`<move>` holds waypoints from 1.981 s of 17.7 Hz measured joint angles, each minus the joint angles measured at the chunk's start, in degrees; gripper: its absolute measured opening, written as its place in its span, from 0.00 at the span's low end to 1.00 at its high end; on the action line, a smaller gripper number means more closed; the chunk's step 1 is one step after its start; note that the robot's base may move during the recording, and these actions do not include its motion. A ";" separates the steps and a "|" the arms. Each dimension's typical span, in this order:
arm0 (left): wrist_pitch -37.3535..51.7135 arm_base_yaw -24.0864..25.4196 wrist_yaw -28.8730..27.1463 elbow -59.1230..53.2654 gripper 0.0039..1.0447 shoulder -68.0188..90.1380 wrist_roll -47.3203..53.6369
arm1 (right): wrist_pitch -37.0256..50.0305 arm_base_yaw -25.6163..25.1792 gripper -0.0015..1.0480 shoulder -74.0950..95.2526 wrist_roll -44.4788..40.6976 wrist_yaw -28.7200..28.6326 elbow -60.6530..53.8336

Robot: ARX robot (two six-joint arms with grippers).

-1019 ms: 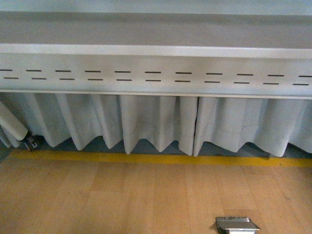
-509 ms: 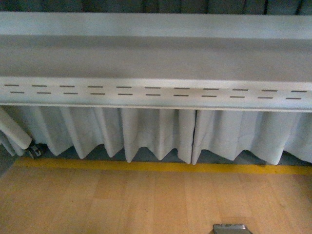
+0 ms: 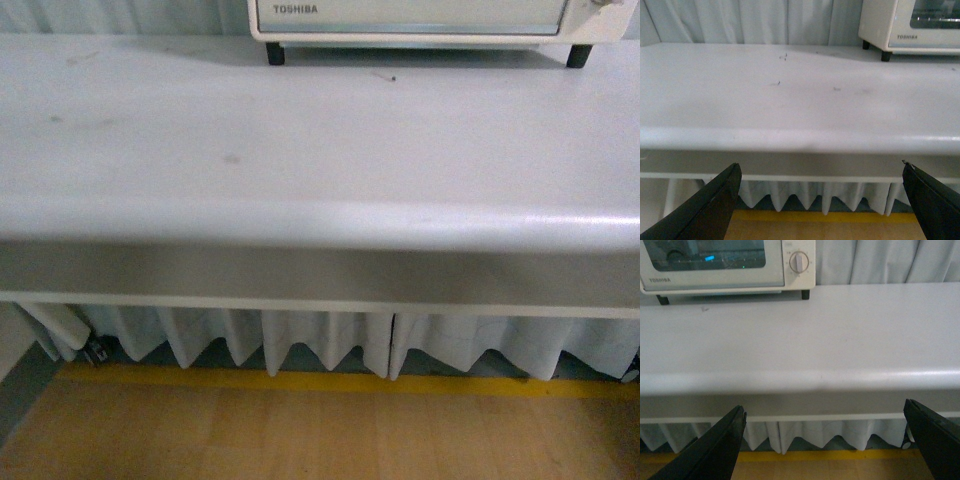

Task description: Open oven

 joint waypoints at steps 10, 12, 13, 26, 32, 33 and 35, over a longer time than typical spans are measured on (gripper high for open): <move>0.00 0.00 0.07 0.00 0.94 0.00 0.13 | 0.02 0.00 0.94 0.00 0.02 0.02 0.00; 0.22 0.00 0.00 0.00 0.94 0.00 0.09 | 0.26 0.00 0.94 0.00 -0.11 -0.04 0.00; 0.24 0.00 0.02 0.02 0.94 0.00 0.09 | 0.26 0.00 0.94 0.00 -0.07 0.04 0.00; -0.02 0.00 0.02 0.02 0.94 0.00 0.09 | 0.02 0.00 0.94 0.00 -0.11 0.02 0.00; -0.02 0.00 0.04 0.02 0.94 0.00 0.09 | 0.02 0.00 0.94 0.00 -0.11 0.02 0.00; -0.02 0.00 0.02 0.02 0.94 0.00 0.09 | 0.02 0.00 0.94 0.00 -0.09 0.02 0.00; -0.02 0.00 0.04 0.02 0.94 0.00 0.09 | 0.00 0.00 0.94 0.00 -0.11 0.02 0.00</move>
